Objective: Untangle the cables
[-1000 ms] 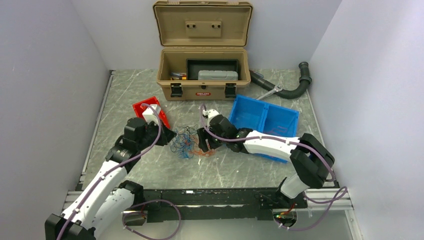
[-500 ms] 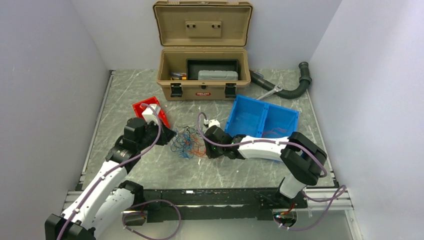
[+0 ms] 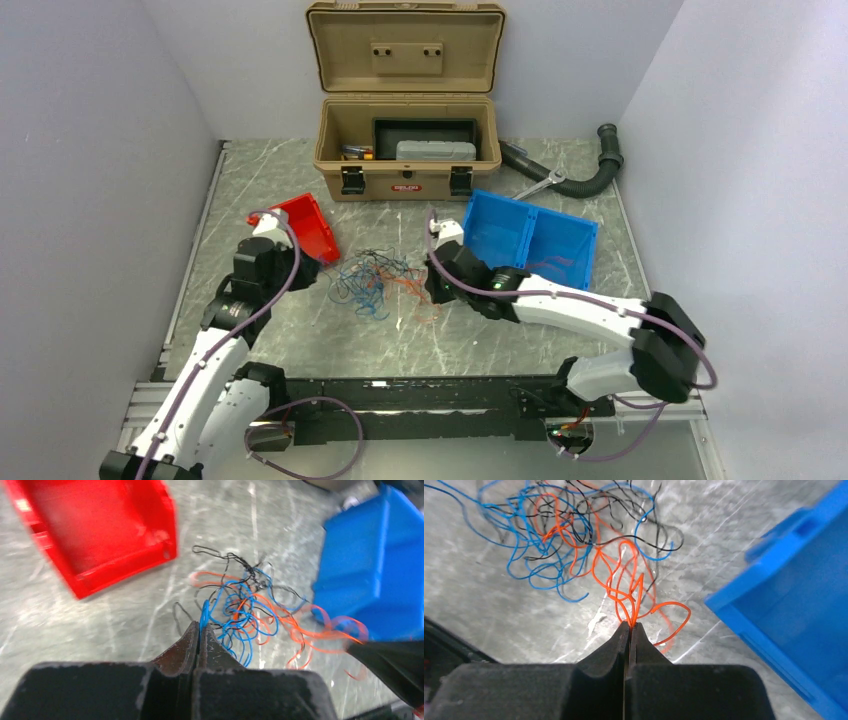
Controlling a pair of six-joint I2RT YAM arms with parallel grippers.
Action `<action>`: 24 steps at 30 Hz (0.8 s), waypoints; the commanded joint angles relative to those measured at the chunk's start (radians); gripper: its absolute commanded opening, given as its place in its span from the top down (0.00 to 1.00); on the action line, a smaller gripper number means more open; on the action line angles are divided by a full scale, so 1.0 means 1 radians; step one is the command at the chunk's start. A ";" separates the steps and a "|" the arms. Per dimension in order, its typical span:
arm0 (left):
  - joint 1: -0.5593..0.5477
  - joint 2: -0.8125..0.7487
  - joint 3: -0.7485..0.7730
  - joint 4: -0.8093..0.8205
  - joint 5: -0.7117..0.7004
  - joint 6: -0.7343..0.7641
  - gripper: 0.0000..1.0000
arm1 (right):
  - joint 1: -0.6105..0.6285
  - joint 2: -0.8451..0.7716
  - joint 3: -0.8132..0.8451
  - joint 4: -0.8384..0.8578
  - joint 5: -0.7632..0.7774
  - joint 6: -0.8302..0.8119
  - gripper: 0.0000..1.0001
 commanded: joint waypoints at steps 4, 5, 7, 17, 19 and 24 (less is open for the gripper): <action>0.175 -0.045 0.035 -0.112 -0.077 -0.096 1.00 | -0.087 -0.324 0.020 -0.120 0.130 0.035 1.00; 0.190 -0.043 0.041 -0.125 -0.087 -0.104 1.00 | -0.124 -0.353 0.026 -0.145 0.138 0.046 1.00; 0.204 -0.036 0.062 -0.151 -0.110 -0.120 1.00 | -0.203 -0.414 0.034 -0.195 0.138 0.059 1.00; 0.228 -0.064 0.108 -0.230 -0.188 -0.129 1.00 | -0.394 -0.659 0.037 -0.309 0.293 0.051 1.00; 0.228 -0.078 0.096 -0.197 -0.138 -0.088 1.00 | -0.402 -0.660 0.045 -0.292 0.222 0.017 1.00; 0.228 -0.096 0.072 -0.120 0.036 -0.038 1.00 | -0.401 -0.635 0.081 -0.281 0.063 -0.025 1.00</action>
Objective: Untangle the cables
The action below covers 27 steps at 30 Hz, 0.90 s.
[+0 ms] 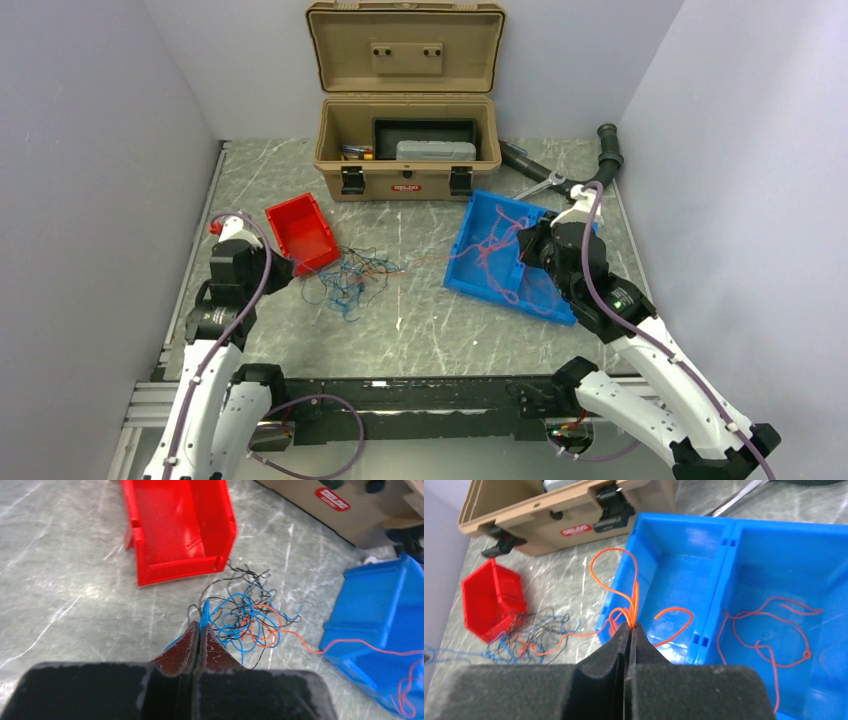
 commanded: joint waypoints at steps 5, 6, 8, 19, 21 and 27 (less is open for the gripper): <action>0.005 -0.012 0.004 0.139 0.297 0.100 0.76 | -0.001 0.039 0.111 0.018 -0.254 -0.093 1.00; 0.004 -0.010 0.006 0.141 0.312 0.105 0.70 | -0.002 0.039 0.118 0.025 -0.280 -0.101 1.00; 0.004 -0.007 0.009 0.144 0.353 0.126 0.56 | -0.001 0.041 0.128 0.046 -0.326 -0.116 1.00; -0.104 0.019 0.058 0.181 0.401 0.178 0.01 | -0.002 0.086 0.218 0.115 -0.570 -0.171 1.00; -0.133 0.030 0.059 0.218 0.409 0.180 0.01 | -0.002 0.092 0.231 0.116 -0.592 -0.170 1.00; -0.270 0.103 0.074 0.345 0.389 0.185 0.01 | -0.002 0.095 0.279 0.101 -0.605 -0.182 1.00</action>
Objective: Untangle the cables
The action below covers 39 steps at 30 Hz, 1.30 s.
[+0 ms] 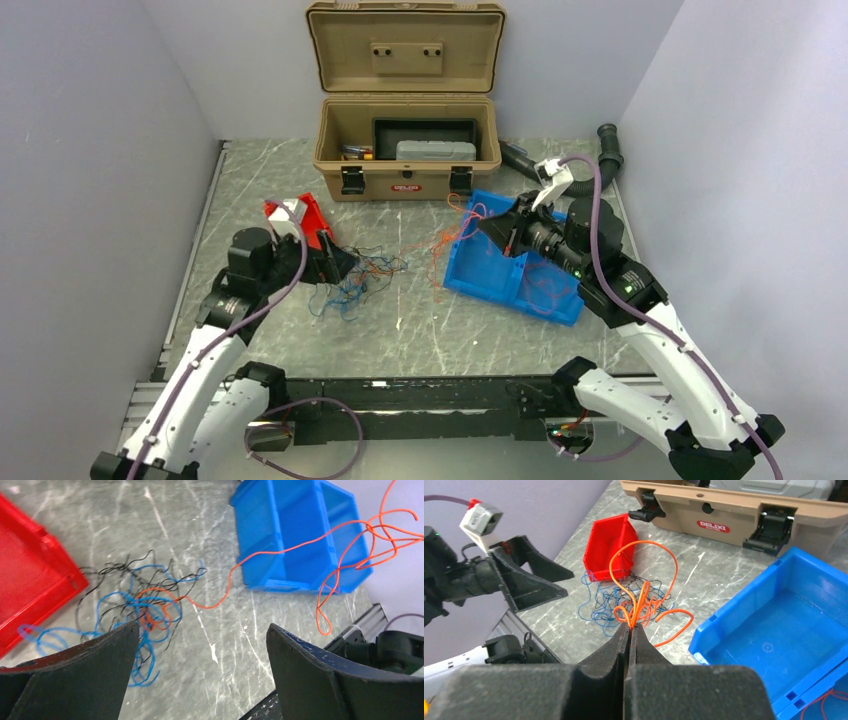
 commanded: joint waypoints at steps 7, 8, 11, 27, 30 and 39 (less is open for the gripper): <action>-0.231 0.111 0.069 0.370 0.093 0.054 0.01 | -0.001 0.018 0.117 0.033 -0.104 -0.035 1.00; -0.240 0.118 0.067 0.395 0.100 0.057 0.01 | -0.001 0.021 0.115 0.034 -0.107 -0.035 1.00; -0.271 0.144 0.060 0.458 0.117 0.063 0.01 | -0.002 0.017 0.095 0.044 -0.109 -0.027 1.00; -0.398 0.323 -0.007 0.590 -0.002 0.155 0.03 | -0.001 0.001 0.125 -0.037 0.083 -0.016 1.00; -0.405 0.399 0.014 0.587 -0.037 0.170 0.04 | -0.001 -0.005 0.143 -0.060 0.112 -0.017 1.00; -0.408 0.591 0.123 0.478 -0.089 0.172 0.14 | -0.002 -0.033 0.179 -0.134 0.277 -0.004 1.00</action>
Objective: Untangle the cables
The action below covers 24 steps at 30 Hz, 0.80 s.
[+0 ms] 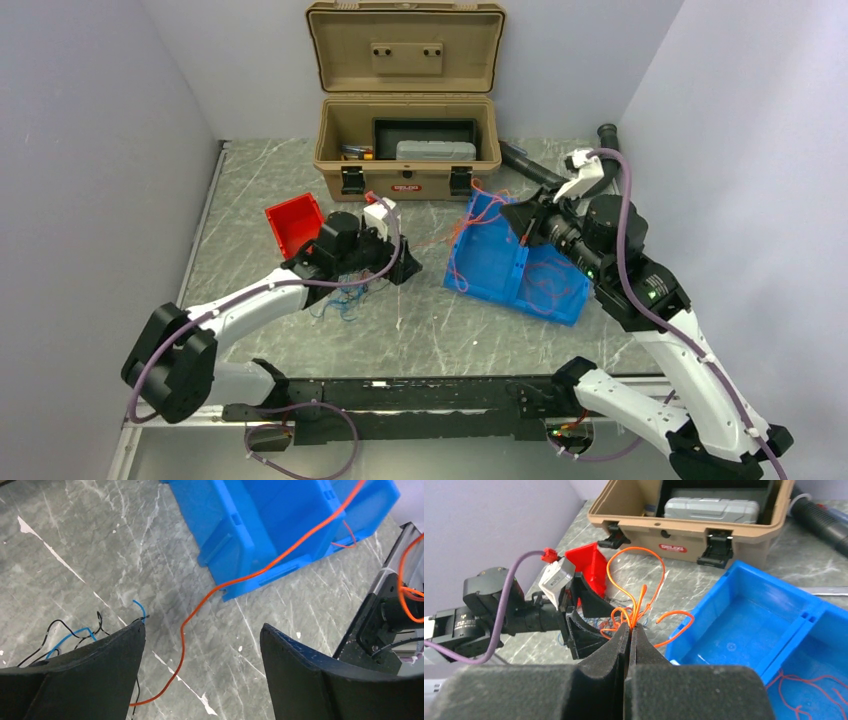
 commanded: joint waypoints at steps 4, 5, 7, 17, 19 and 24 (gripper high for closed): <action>-0.005 0.073 0.089 -0.032 0.002 0.016 0.47 | -0.002 -0.023 0.079 -0.090 0.253 0.022 1.00; -0.005 0.074 0.091 -0.035 0.012 0.015 0.61 | -0.002 -0.013 0.088 -0.110 0.297 0.024 1.00; -0.005 0.070 0.096 -0.040 0.041 0.014 0.89 | -0.001 0.016 0.103 -0.161 0.394 0.033 1.00; -0.095 0.006 0.213 -0.136 0.095 0.054 1.00 | -0.046 0.096 0.035 -0.251 0.785 0.082 1.00; -0.122 0.005 0.235 -0.145 0.095 0.051 1.00 | -0.076 0.111 0.002 -0.236 0.835 0.075 1.00; -0.182 -0.010 0.261 -0.141 0.104 0.035 1.00 | -0.138 0.182 -0.008 -0.284 1.001 0.116 1.00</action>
